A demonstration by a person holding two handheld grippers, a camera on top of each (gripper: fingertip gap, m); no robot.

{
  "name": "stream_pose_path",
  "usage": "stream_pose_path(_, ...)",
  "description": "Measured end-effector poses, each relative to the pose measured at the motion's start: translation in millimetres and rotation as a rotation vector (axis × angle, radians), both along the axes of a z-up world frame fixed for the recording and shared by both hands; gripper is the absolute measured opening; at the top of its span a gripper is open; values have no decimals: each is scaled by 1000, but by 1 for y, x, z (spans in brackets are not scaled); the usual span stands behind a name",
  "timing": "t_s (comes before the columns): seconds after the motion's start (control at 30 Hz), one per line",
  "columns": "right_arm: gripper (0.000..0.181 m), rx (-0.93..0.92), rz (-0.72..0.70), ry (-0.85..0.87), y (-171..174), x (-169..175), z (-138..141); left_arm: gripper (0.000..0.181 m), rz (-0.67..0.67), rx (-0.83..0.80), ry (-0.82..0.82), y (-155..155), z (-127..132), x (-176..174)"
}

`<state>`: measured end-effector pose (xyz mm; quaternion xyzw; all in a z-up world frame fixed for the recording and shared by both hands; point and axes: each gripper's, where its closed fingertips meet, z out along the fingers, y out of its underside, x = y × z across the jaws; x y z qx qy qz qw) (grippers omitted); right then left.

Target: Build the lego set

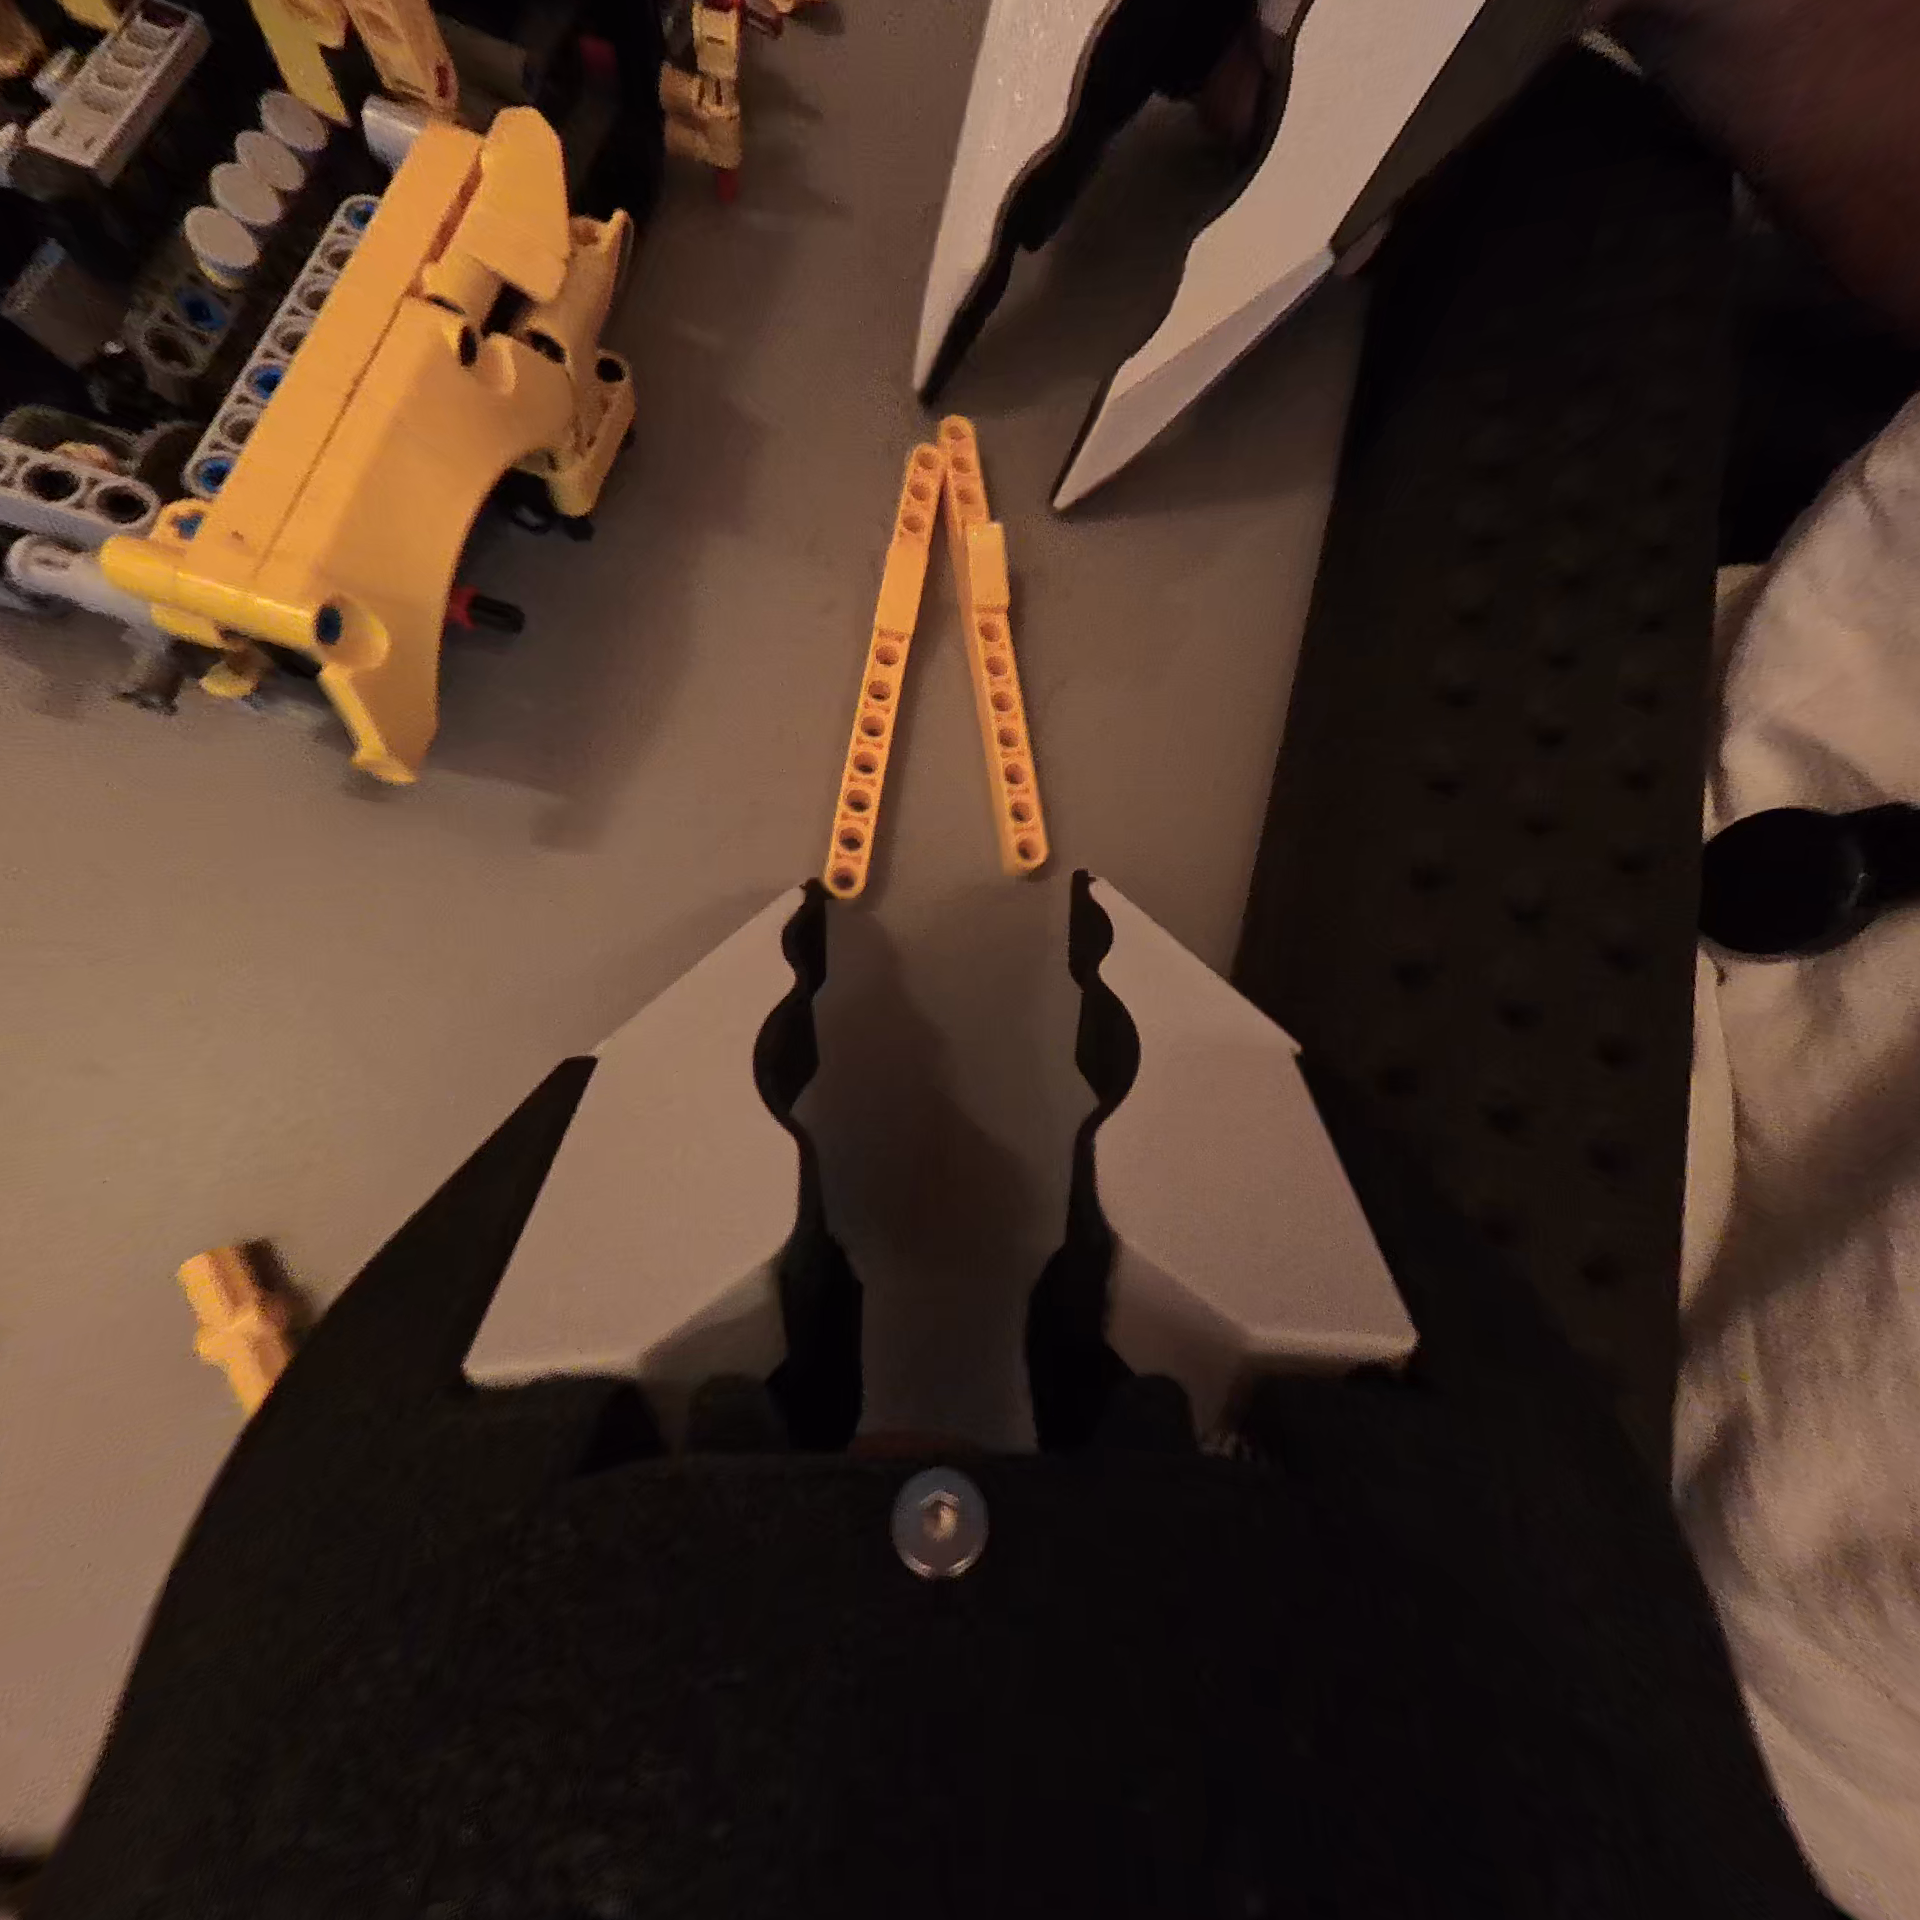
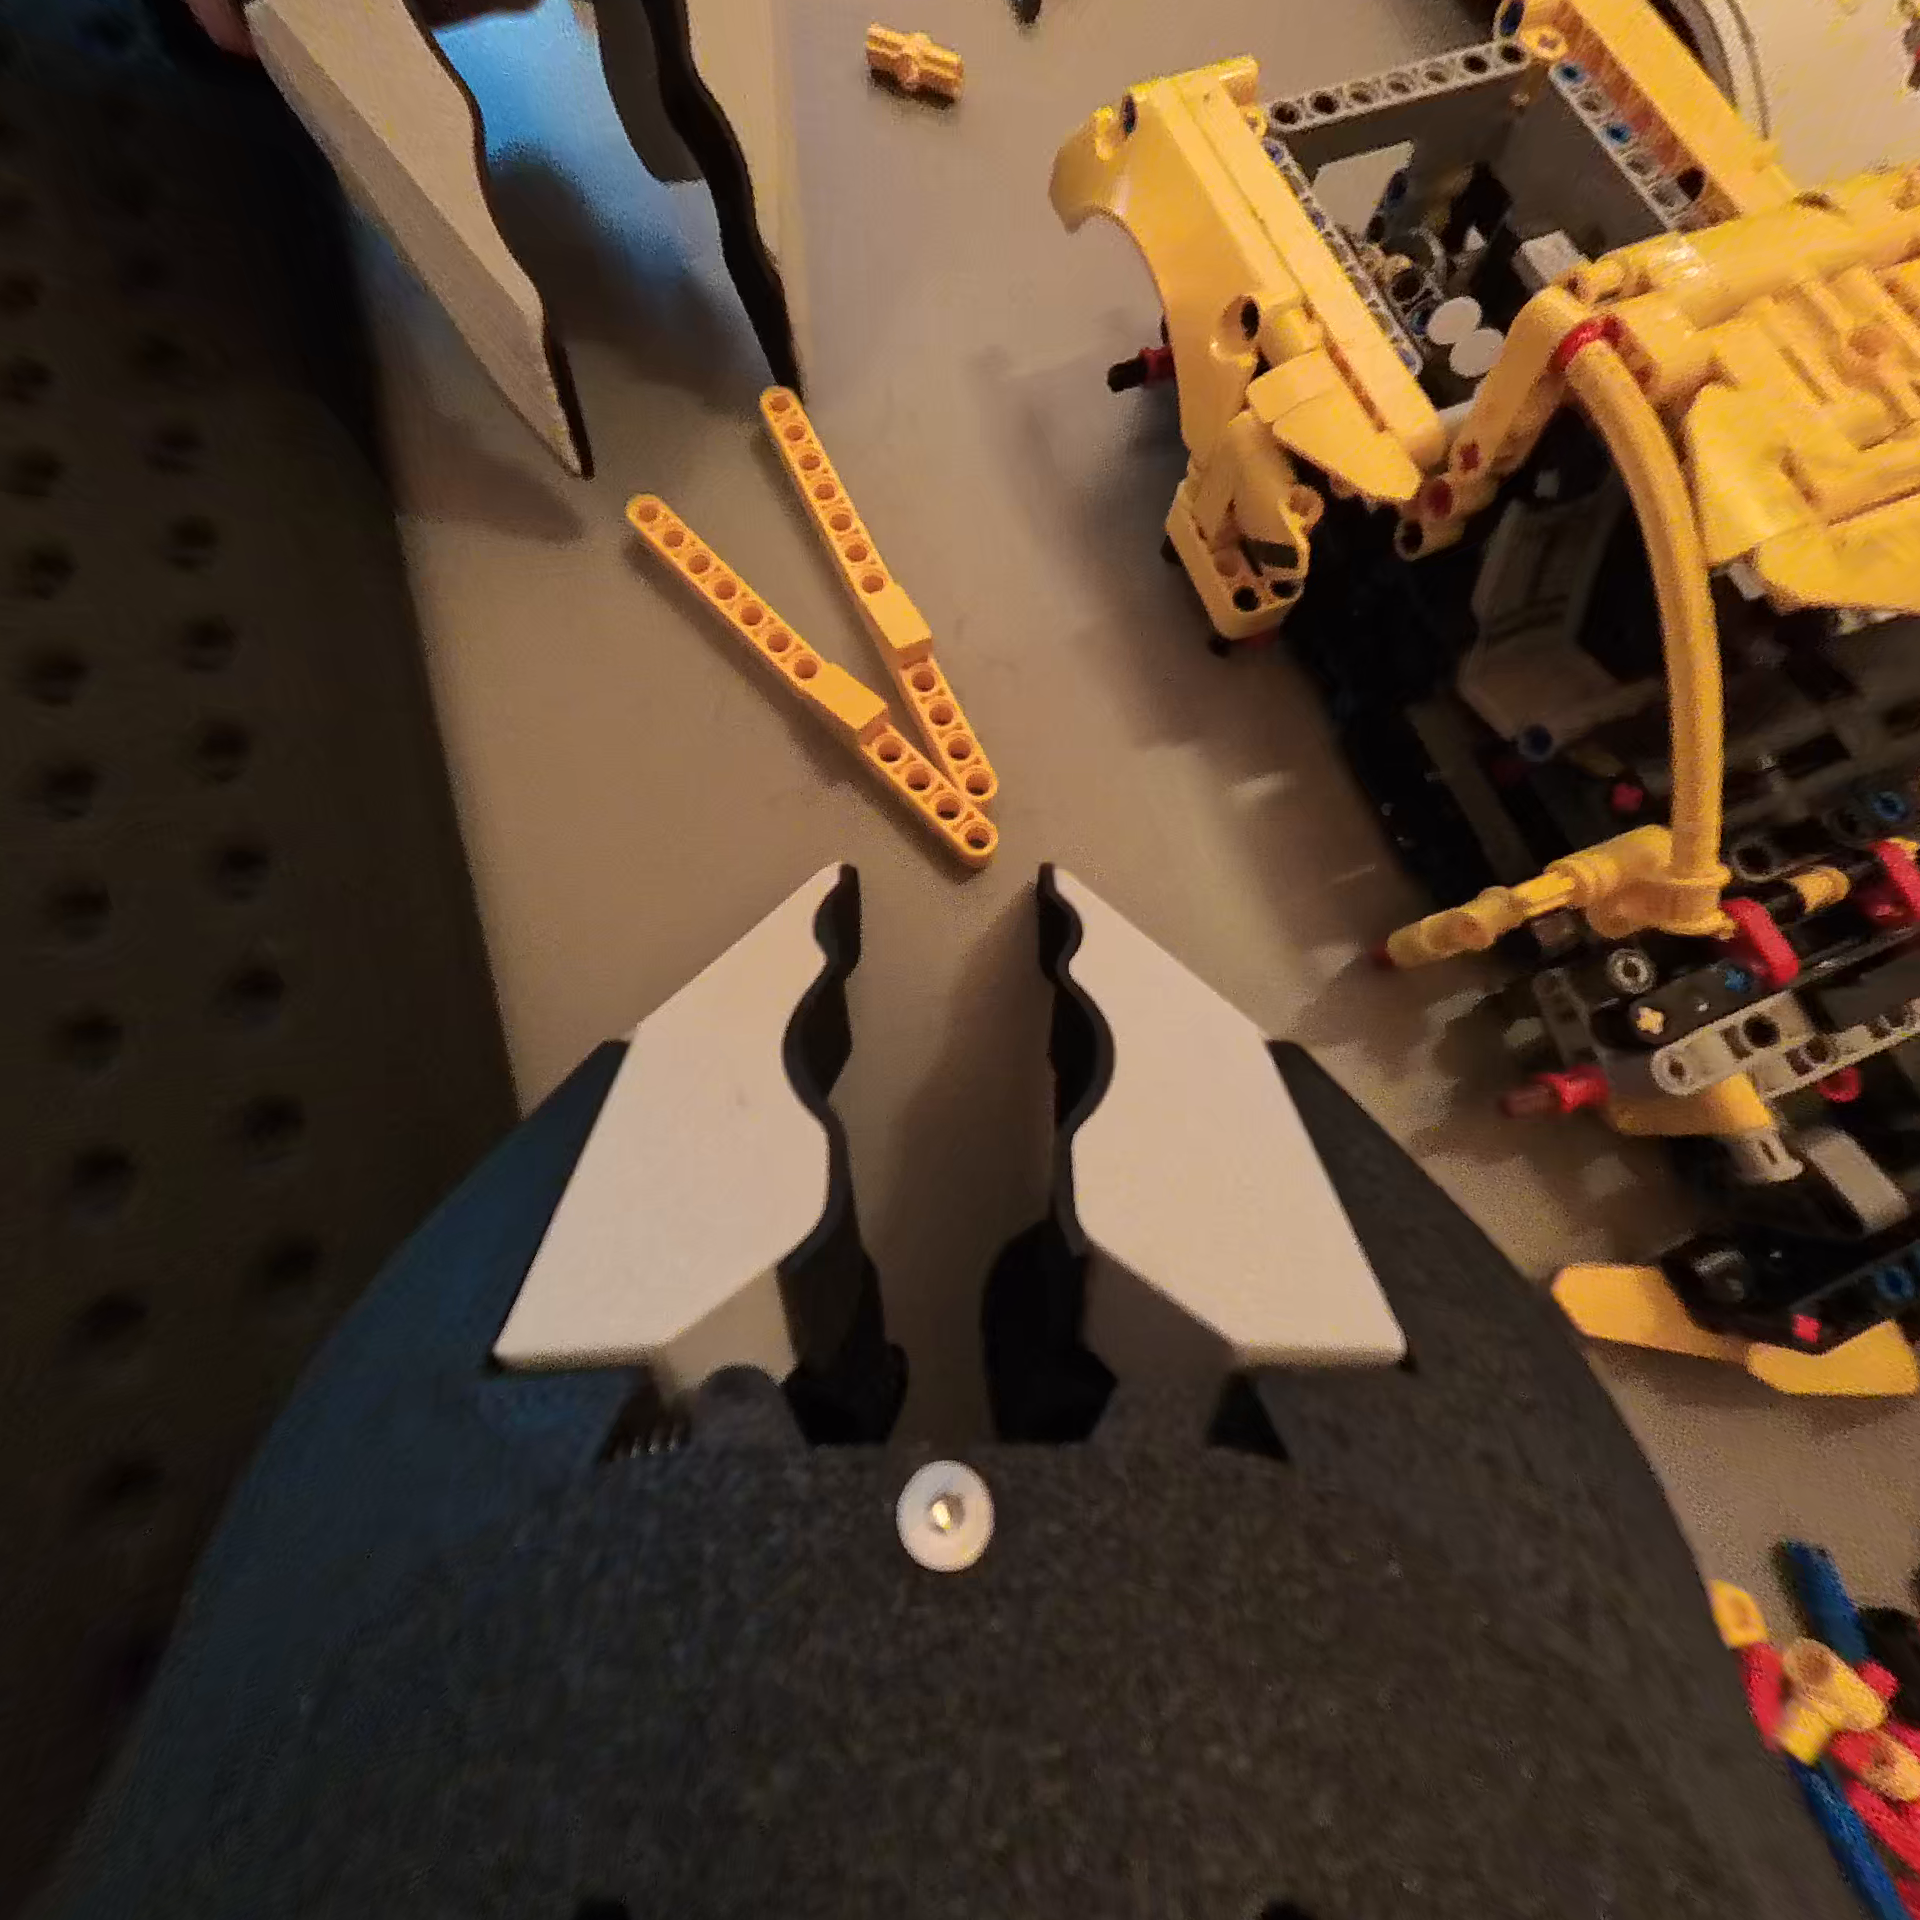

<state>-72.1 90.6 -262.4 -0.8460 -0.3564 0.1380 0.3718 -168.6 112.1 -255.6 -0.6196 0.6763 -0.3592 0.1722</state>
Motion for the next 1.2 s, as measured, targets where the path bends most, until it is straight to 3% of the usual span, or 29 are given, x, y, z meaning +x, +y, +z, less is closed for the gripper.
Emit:
stream_pose_path(0.23,32,5,18,-50,-2,-11,1,47,-17,-12,-4,-14,0,13)
stream_pose_path(0.3,41,66,-4,-83,8,-4,6,46,2,27,4,-9,-1,12)
stream_pose_path(0.47,44,92,163,-98,18,-15,5,31,-14,120,9,-2,-4,14)
stream_pose_path(0.57,21,4,236,-27,14,-22,0,16,-11,144,23,5,-5,16)
stream_pose_path(1.2,18,-2,170,36,14,-22,0,15,-115,66,-35,1,-4,19)
